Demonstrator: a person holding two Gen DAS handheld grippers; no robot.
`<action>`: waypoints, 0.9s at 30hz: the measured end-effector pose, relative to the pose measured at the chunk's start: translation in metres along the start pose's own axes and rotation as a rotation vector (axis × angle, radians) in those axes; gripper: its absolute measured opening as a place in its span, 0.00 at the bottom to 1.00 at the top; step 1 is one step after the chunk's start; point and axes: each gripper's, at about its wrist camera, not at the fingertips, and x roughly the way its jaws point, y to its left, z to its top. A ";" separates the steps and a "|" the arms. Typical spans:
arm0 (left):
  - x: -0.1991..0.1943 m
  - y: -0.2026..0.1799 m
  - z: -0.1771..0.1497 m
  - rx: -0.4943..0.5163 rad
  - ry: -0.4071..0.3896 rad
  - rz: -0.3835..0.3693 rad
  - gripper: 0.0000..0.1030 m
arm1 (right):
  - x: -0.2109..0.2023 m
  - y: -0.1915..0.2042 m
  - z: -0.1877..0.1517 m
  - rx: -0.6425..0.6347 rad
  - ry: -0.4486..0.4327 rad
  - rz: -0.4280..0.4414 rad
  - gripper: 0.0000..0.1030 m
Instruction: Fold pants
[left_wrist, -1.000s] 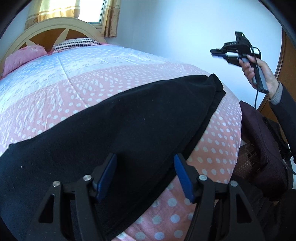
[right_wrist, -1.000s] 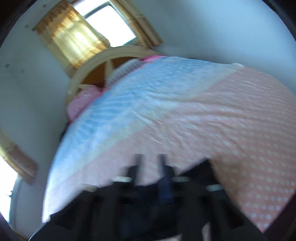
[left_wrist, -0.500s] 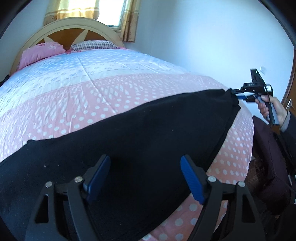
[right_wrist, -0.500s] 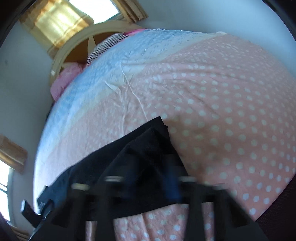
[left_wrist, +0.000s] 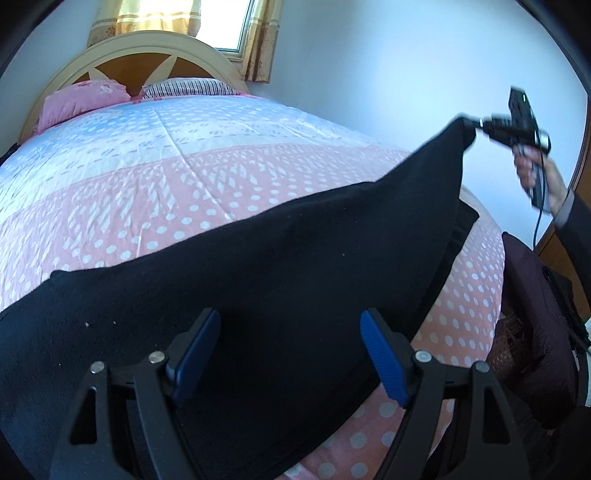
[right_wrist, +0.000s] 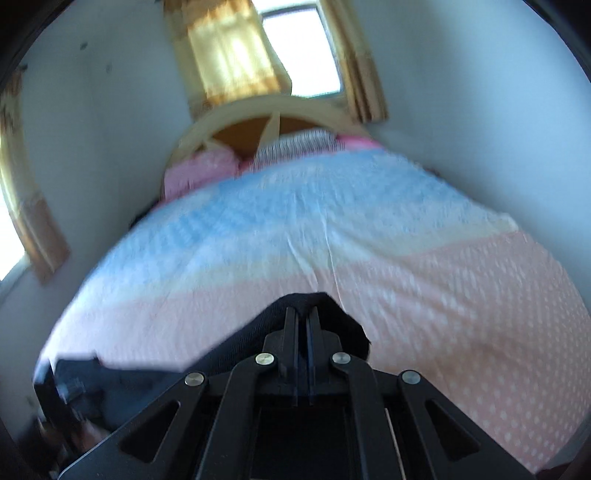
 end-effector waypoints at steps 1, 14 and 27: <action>0.001 -0.001 0.000 0.007 0.006 -0.008 0.79 | 0.006 -0.011 -0.016 -0.007 0.060 -0.010 0.03; 0.002 -0.026 0.005 0.121 -0.005 -0.017 0.79 | -0.011 -0.098 -0.092 0.407 0.242 0.023 0.10; 0.006 -0.054 0.013 0.246 -0.008 -0.035 0.68 | 0.033 -0.059 -0.104 0.650 0.263 0.196 0.55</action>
